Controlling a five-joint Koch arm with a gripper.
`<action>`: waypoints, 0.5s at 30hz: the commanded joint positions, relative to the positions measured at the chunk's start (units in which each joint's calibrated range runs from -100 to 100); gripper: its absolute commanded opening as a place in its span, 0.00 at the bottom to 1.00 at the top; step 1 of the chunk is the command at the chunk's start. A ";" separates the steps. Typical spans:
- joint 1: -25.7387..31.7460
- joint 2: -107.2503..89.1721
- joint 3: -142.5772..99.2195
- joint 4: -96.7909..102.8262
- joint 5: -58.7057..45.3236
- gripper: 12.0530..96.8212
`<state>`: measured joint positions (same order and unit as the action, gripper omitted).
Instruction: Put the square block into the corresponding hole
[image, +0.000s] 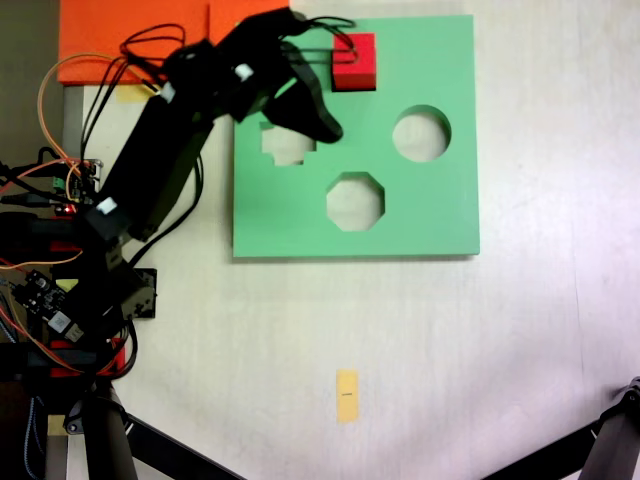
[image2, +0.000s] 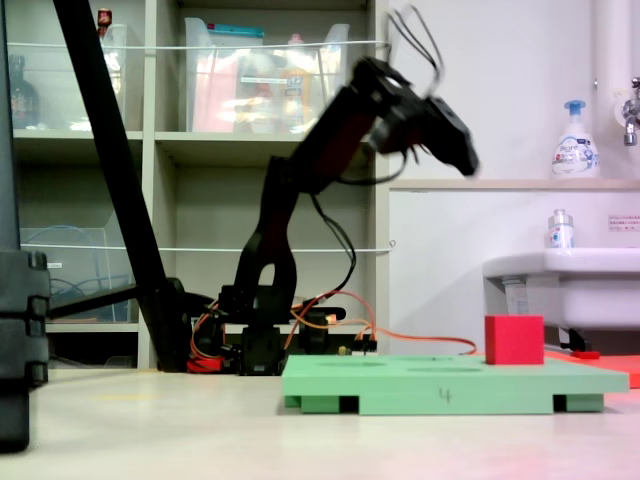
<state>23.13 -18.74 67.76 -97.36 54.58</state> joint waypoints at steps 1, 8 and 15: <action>-2.98 -13.80 2.23 -2.64 -6.89 0.91; -21.29 -31.82 2.13 -2.64 -35.26 0.51; -26.28 -48.58 -39.05 23.84 -38.88 0.51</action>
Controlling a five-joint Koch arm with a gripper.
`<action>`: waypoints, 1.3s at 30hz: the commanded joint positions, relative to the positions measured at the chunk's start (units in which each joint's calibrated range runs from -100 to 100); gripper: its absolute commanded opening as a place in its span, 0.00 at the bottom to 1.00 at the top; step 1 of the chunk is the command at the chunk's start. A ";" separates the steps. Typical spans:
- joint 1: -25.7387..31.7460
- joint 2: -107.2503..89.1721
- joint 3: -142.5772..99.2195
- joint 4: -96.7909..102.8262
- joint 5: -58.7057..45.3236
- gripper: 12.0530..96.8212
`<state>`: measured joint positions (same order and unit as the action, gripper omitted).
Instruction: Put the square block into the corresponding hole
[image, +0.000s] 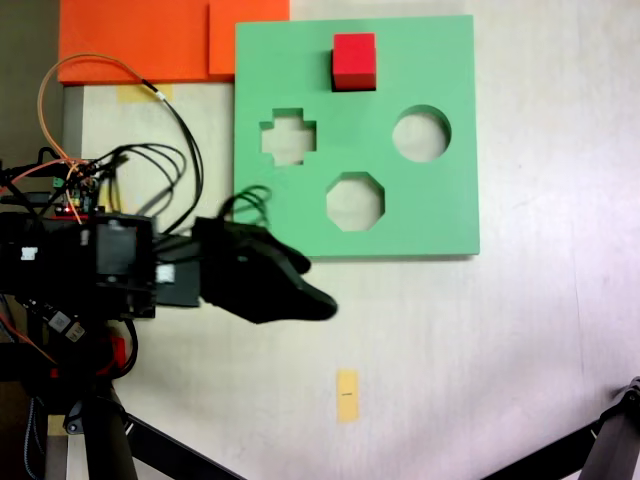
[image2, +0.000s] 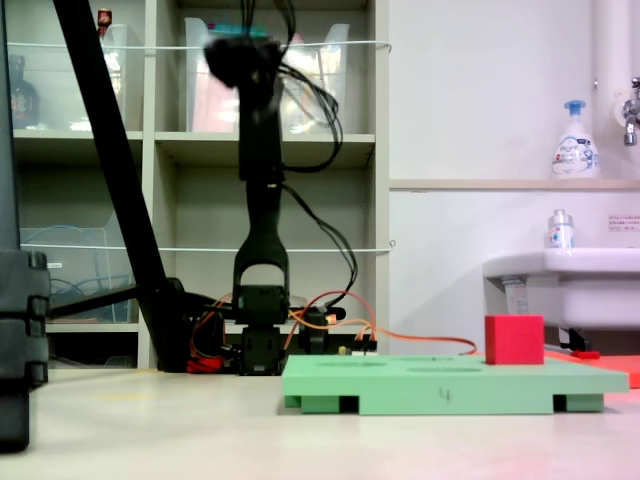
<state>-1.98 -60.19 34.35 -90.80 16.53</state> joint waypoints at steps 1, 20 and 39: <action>-1.27 -9.78 -14.21 25.46 -1.07 0.51; 3.13 -39.81 -134.35 98.65 -17.78 0.44; 2.78 -39.81 -134.35 93.64 -17.73 0.43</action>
